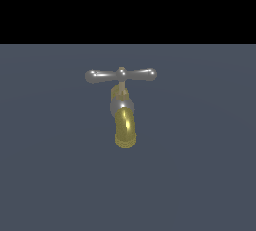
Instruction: Turn on the faucet by rotating a designated handle.
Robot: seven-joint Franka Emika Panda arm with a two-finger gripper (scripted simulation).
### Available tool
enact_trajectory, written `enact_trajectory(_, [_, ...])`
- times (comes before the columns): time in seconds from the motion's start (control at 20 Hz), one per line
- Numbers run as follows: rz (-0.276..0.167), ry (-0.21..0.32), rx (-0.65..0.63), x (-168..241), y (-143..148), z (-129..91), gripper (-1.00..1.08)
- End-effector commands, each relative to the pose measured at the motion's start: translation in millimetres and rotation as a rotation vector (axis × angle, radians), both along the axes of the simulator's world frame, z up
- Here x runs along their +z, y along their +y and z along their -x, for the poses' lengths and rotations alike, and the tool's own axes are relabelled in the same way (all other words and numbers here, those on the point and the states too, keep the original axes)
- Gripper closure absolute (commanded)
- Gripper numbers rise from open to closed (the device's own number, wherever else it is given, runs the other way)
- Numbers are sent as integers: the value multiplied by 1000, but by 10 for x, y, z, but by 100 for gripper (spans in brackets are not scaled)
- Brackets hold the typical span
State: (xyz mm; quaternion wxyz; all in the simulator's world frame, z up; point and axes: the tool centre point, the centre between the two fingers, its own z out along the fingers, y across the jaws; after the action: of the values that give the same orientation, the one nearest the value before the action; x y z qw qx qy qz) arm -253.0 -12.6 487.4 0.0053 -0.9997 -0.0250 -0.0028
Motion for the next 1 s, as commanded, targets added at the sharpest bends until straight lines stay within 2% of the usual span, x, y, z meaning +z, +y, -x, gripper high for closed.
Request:
enact_trajectory(0.0, [0,0,24,-44,-32,-13,108])
enact_trajectory(0.35, [1,0,137,-247,-175,-86,108])
enact_trajectory(0.95, [4,0,418,-751,-495,-338,108])
